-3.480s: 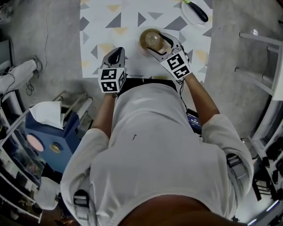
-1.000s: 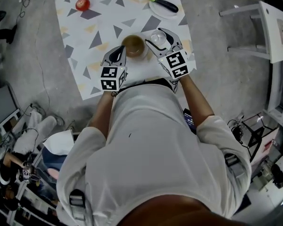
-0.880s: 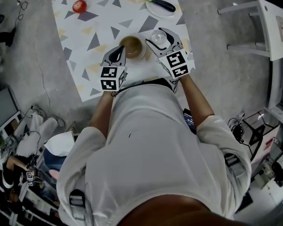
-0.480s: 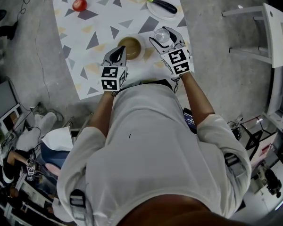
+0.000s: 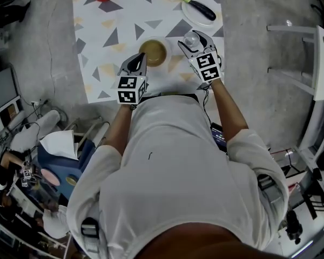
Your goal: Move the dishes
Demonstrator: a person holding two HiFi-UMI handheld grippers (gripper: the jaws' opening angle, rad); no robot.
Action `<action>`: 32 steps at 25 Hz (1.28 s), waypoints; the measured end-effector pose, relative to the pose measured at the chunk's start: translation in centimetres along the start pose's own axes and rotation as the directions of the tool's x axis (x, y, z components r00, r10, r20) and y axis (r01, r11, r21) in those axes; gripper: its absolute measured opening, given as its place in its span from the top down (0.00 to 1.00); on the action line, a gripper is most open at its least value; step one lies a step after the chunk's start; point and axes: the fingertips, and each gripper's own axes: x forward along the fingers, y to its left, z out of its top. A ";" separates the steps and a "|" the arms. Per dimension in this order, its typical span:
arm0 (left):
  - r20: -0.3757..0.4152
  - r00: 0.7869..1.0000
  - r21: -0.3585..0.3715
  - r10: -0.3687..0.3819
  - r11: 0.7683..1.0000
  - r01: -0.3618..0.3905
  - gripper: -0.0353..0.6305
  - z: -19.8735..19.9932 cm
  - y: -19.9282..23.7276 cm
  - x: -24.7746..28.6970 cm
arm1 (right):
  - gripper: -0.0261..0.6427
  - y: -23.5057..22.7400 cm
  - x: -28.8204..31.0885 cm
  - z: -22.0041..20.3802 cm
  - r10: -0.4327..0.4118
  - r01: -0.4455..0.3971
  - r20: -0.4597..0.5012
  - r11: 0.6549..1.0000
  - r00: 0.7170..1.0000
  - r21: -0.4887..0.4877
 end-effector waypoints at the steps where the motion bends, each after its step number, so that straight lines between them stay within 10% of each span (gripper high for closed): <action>1: -0.002 1.000 -0.007 0.008 1.000 -0.008 0.92 -0.2 0.1 -0.1 | 0.54 0.0 0.3 -0.1 0.008 -0.008 -0.001 1.000 1.000 -0.003; 32: -0.013 1.000 0.005 -0.025 1.000 0.025 0.92 -1.3 -0.2 -1.1 | 0.49 0.7 -0.5 -1.7 -0.049 0.048 0.018 0.996 0.999 0.073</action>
